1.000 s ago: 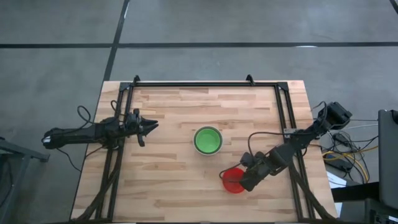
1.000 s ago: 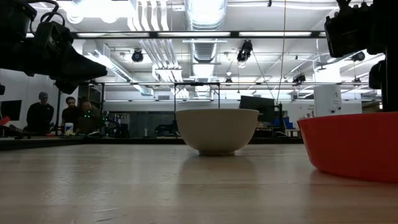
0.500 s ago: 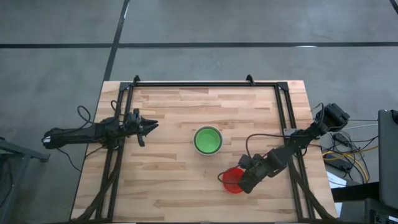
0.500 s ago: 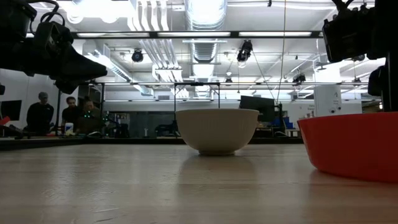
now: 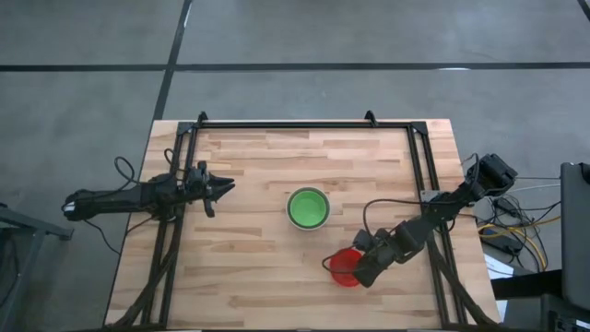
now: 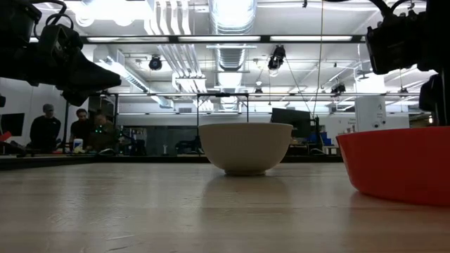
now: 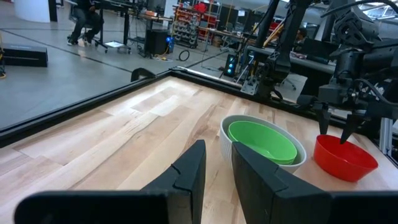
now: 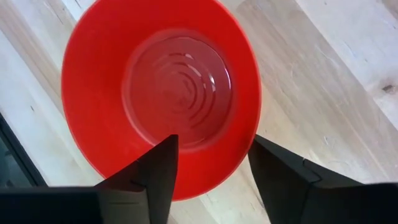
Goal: Nest bowls inside each other
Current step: Stack the red bowl on the green bowl
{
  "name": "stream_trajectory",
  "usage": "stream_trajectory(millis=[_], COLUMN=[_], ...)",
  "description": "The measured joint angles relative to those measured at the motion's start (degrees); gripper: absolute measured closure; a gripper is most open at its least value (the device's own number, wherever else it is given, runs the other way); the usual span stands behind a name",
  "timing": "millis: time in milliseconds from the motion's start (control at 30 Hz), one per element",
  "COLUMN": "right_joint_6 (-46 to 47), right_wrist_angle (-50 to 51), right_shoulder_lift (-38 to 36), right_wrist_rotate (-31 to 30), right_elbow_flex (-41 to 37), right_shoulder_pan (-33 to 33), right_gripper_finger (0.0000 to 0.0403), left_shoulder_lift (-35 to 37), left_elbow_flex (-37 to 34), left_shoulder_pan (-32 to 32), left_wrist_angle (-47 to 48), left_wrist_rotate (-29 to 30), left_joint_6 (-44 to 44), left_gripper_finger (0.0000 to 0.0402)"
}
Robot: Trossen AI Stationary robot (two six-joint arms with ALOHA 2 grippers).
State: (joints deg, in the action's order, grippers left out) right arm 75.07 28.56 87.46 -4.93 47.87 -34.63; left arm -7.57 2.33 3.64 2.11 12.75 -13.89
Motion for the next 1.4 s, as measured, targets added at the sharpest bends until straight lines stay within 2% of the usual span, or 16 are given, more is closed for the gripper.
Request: stream_trajectory(millis=[567, 800, 1233, 1400], right_joint_6=[0.0, 0.0, 0.99, -0.09], right_wrist_angle=[-0.06, -0.01, 1.86, 1.96], right_shoulder_lift=[0.11, 0.11, -0.39, -1.77], right_wrist_rotate=[0.45, 0.5, 0.82, -0.79], right_elbow_flex=[0.01, 0.01, 0.03, 0.13], right_shoulder_pan=[0.0, 0.0, 0.0, 0.0], right_gripper_finger=[0.0347, 0.0387, 0.0394, 0.0394], left_shoulder_lift=[0.0, -0.01, 0.0, 0.0], left_elbow_flex=[0.0, 0.0, 0.0, 0.0], left_shoulder_pan=[-0.02, -0.02, 0.0, -0.02], left_wrist_angle=[0.0, 0.0, 0.0, 0.0], left_wrist_rotate=[-0.02, -0.01, -0.01, -0.02], left_joint_6=[0.02, 0.01, 0.0, 0.02], left_gripper_finger=[0.0319, 0.0319, 0.0319, 0.0319])
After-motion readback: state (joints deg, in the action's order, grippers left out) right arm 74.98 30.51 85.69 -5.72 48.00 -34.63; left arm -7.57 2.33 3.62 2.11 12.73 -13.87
